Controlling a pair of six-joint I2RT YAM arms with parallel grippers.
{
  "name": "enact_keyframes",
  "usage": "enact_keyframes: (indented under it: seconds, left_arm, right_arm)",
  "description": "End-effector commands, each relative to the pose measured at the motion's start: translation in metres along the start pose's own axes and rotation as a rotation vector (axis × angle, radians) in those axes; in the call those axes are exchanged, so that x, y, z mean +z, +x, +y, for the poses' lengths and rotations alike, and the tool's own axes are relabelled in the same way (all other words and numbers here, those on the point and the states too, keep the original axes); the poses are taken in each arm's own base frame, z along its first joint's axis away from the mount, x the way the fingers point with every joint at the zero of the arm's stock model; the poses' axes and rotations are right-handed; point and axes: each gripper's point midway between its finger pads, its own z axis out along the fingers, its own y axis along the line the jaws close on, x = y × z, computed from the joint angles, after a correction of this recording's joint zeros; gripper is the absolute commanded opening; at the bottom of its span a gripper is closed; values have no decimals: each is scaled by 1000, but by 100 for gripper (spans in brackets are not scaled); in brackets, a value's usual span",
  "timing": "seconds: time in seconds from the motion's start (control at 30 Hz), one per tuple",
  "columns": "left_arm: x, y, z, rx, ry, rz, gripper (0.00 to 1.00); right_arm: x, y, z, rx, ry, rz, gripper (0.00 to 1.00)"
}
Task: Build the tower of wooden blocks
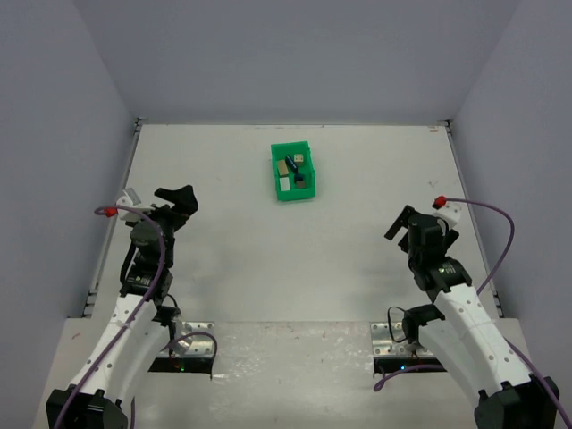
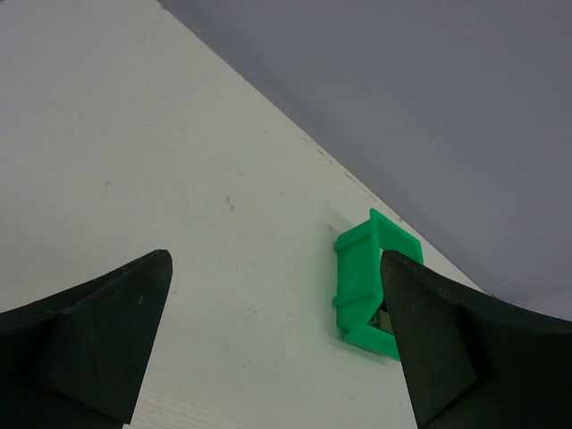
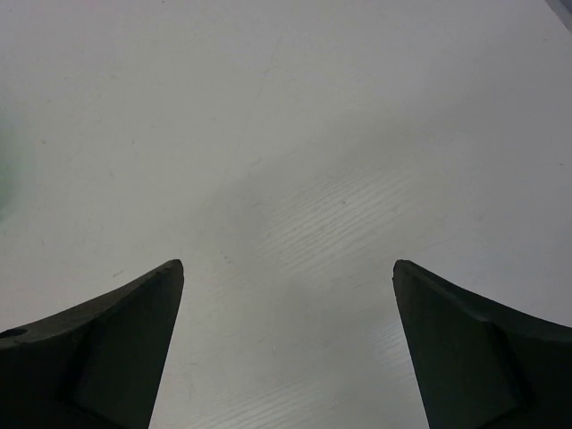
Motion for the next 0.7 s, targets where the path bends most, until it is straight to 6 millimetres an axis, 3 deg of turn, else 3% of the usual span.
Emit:
enact_keyframes:
  seconds: [0.0,0.1,0.37,0.5,0.57,0.67]
  left_arm:
    - [1,-21,-15,-32,27,-55,100]
    - [2,-19,-15,-28,29,-46,100]
    - [5,-15,-15,-23,30,-34,100]
    - [5,-16,-15,-21,29,-34,100]
    - [5,-16,-15,-24,28,-38,100]
    - [5,-16,-15,-25,36,-40,100]
  right_arm:
    - [-5,-25,14,47,-41,-57,99]
    - [-3,-20,21,72,-84,-52,99]
    - [-3,-30,90,-95,-405,-25,99]
    - [7,-30,138,-199,-547,75,99]
    - [9,-47,174,-250,-616,67,99]
    - [43,-28,219,-378,-642,145,99]
